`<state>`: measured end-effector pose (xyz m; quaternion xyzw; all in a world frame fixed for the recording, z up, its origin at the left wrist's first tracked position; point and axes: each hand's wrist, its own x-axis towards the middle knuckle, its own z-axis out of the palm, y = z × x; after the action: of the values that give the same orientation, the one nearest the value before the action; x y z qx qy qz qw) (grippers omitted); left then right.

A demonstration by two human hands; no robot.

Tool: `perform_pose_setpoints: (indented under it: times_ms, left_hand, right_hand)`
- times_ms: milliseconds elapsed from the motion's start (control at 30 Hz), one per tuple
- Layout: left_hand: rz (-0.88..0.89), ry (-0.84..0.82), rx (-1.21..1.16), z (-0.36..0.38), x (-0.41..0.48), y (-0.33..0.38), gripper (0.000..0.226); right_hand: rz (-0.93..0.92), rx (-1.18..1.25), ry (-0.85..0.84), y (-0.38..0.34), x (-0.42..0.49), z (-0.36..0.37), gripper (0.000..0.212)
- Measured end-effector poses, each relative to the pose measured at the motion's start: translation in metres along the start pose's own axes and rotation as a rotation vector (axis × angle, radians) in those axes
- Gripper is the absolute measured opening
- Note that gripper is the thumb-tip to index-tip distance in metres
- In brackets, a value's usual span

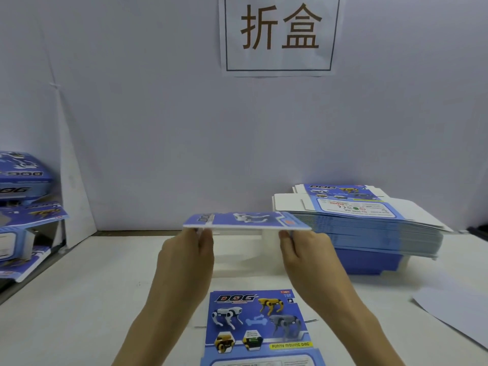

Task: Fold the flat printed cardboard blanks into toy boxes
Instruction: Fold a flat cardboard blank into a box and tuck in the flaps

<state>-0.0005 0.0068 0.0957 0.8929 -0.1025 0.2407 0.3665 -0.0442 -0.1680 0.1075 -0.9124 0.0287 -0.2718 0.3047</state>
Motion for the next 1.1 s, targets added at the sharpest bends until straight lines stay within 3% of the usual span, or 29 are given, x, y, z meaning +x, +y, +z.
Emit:
perform_pose_setpoints:
  times_ms: [67, 133, 200, 233, 300, 333, 400, 467, 567, 633, 700, 767, 833, 900, 1000, 1100]
  left_hand:
    - [0.011, -0.062, 0.144, -0.004, 0.002, -0.002, 0.018]
    - [0.020, -0.106, 0.223, -0.002, 0.002, -0.005, 0.026]
    - [0.095, -0.083, 0.166, -0.003, -0.002, 0.003, 0.011]
    - [0.112, -0.047, 0.081, -0.004, -0.004, 0.008, 0.010]
    - [0.130, 0.011, -0.145, -0.004, -0.005, 0.013, 0.019]
    - [0.114, -0.006, -0.252, -0.006, -0.004, 0.015, 0.030]
    - [0.055, -0.058, -0.514, -0.008, 0.000, 0.014, 0.061]
    - [0.101, -0.055, -0.741, -0.011, 0.001, 0.012, 0.061]
    - [0.386, -0.039, -0.506, -0.010, -0.002, 0.007, 0.083]
    - [0.536, -0.053, -0.217, -0.004, -0.002, 0.005, 0.110]
    - [0.535, -0.075, -0.032, 0.004, 0.000, 0.000, 0.135]
    - [0.488, -0.103, 0.048, 0.009, 0.001, -0.003, 0.142]
    - [0.505, -0.054, 0.019, 0.009, 0.004, -0.007, 0.137]
    - [0.550, 0.006, -0.032, 0.005, 0.008, -0.013, 0.129]
    - [0.633, 0.002, -0.074, 0.002, 0.009, -0.018, 0.131]
    - [0.677, -0.019, -0.164, 0.000, 0.009, -0.017, 0.128]
  right_hand:
    - [-0.007, 0.026, -0.018, 0.000, 0.000, 0.000, 0.041]
    - [0.034, 0.061, -0.065, -0.001, 0.000, 0.000, 0.040]
    - [0.104, 0.229, -0.084, 0.001, 0.000, 0.003, 0.027]
    - [0.158, 0.340, -0.071, 0.000, -0.001, 0.003, 0.024]
    - [0.174, 0.433, -0.080, 0.004, -0.001, 0.001, 0.057]
    - [0.171, 0.414, -0.083, 0.007, 0.000, -0.001, 0.058]
    - [0.285, 0.466, -0.036, 0.012, 0.006, -0.007, 0.035]
    - [0.479, 0.705, -0.044, 0.011, 0.011, -0.011, 0.017]
    - [0.613, 0.975, -0.165, 0.006, 0.013, -0.014, 0.006]
    - [0.585, 0.938, -0.253, 0.003, 0.011, -0.015, 0.004]
    - [0.496, 0.863, -0.353, 0.002, 0.007, -0.015, 0.009]
    - [0.407, 0.755, -0.405, 0.001, 0.003, -0.015, 0.024]
    - [0.334, 0.622, -0.315, 0.001, 0.003, -0.018, 0.042]
    - [0.234, 0.614, -0.091, 0.004, 0.005, -0.024, 0.050]
    - [-0.019, 0.748, 0.265, 0.008, 0.006, -0.033, 0.028]
    - [0.011, 1.126, 0.283, 0.008, 0.006, -0.037, 0.011]
